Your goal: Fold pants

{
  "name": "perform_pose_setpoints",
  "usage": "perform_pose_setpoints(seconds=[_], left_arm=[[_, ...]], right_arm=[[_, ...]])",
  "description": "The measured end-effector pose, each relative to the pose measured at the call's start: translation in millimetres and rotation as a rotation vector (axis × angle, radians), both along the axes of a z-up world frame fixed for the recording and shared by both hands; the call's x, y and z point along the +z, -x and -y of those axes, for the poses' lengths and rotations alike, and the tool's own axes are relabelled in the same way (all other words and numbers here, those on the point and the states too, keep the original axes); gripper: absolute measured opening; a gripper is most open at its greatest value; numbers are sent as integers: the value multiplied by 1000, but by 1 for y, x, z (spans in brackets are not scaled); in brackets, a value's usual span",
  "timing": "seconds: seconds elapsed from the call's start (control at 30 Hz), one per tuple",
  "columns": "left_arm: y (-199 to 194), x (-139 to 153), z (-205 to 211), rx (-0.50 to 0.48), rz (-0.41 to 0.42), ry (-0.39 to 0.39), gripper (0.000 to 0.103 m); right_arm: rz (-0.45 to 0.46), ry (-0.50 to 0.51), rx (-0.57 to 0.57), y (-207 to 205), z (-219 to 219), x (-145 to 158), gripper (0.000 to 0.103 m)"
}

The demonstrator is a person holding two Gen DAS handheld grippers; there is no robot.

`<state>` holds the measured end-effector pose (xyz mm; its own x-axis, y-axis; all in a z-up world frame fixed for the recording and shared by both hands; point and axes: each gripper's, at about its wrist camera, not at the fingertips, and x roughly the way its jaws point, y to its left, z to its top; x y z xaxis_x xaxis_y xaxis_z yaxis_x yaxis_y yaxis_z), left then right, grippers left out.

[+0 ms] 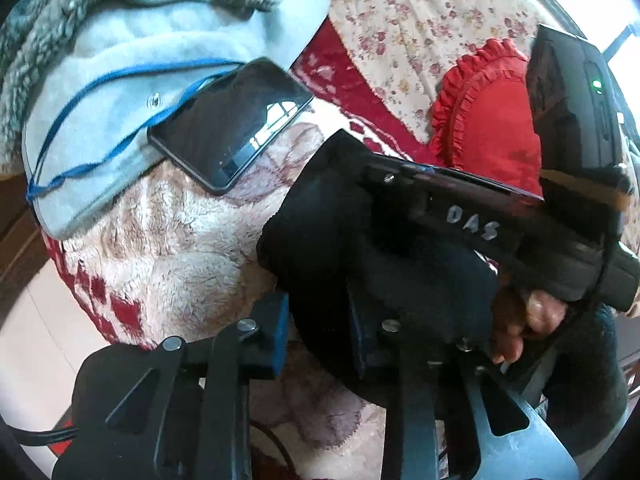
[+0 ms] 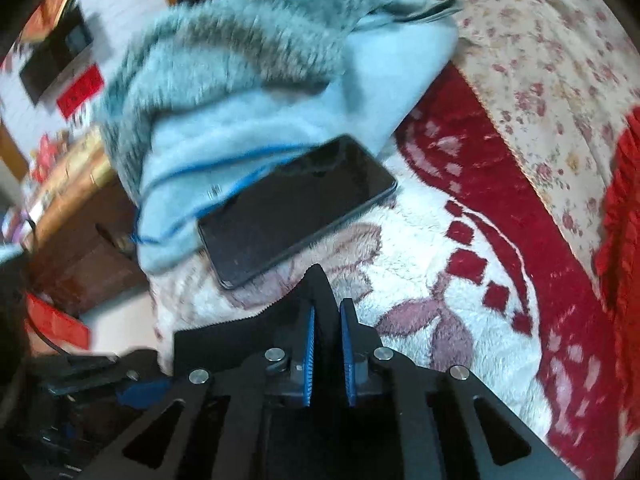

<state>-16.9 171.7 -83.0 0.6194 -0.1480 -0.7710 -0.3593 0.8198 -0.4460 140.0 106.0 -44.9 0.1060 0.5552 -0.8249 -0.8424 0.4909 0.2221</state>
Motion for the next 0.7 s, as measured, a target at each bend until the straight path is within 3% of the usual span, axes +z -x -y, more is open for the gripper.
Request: perform_pose_setpoints(seconds=[0.33,0.7], left_arm=[[18,45,21,-59,107,-56,19],[26,86,77,-196,198,-144,18]], right_arm=[[40,-158,-103,17,47,55,10],[96,-243,-242,33,124,95,9]])
